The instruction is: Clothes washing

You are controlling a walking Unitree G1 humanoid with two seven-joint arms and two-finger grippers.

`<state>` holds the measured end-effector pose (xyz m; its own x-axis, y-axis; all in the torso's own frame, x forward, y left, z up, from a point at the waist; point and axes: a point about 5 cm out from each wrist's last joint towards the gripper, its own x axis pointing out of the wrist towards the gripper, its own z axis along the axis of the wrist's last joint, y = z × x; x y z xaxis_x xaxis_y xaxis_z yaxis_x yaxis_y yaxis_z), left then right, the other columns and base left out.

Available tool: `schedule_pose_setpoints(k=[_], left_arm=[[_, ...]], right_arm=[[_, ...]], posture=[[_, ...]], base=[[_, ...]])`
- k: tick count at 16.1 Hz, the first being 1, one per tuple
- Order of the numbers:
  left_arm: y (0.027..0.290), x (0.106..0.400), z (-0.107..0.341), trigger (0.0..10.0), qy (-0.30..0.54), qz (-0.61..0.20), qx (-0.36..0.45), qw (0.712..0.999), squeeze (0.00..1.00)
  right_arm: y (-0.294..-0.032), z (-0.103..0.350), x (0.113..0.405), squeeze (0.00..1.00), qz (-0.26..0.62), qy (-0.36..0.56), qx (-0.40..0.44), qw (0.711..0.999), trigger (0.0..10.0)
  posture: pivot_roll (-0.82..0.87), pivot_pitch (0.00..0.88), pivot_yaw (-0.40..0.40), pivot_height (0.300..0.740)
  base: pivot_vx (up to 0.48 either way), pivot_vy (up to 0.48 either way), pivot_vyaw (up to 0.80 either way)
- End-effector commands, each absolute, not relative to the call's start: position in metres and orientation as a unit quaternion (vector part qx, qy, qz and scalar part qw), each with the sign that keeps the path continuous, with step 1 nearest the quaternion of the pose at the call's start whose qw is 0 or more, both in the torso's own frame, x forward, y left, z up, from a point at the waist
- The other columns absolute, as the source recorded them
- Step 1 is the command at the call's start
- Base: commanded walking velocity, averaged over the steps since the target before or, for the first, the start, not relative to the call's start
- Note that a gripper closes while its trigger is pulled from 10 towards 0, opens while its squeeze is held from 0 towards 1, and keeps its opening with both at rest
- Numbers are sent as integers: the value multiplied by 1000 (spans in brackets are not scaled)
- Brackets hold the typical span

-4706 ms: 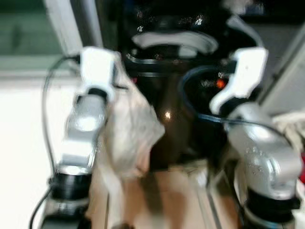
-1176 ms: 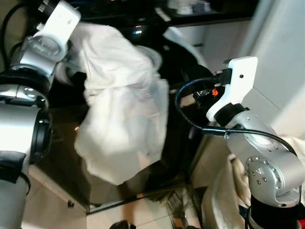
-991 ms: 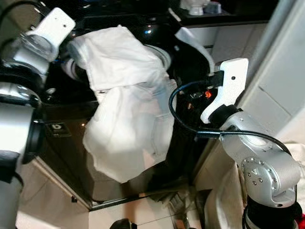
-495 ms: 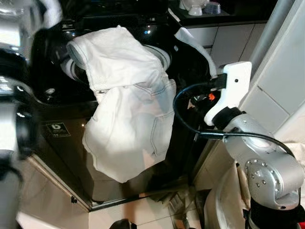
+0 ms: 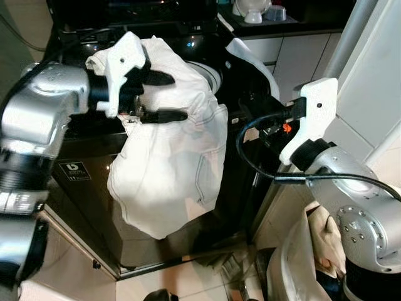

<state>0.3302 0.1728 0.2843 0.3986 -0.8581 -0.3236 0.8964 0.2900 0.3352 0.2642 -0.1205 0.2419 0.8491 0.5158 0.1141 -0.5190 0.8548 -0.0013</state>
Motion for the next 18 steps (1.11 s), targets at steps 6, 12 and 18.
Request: schedule_pose_setpoints(k=[6,12,18], left_arm=[[176,346,227,10000,147,-453,368,799,0],[187,374,209,10000,187,-340,436,812,0],[217,417,287,10000,86,-12,569,818,0]], right_arm=[[-108,236,250,0,358,-36,-18,933,10000],[-101,224,240,0,402,-6,-42,915,10000],[-105,226,243,0,391,-12,-46,919,10000]], posture=[[-7,0,15,740],[-14,0,21,740],[-12,0,19,740]], base=[[0,0,0],[0,0,0],[0,0,0]])
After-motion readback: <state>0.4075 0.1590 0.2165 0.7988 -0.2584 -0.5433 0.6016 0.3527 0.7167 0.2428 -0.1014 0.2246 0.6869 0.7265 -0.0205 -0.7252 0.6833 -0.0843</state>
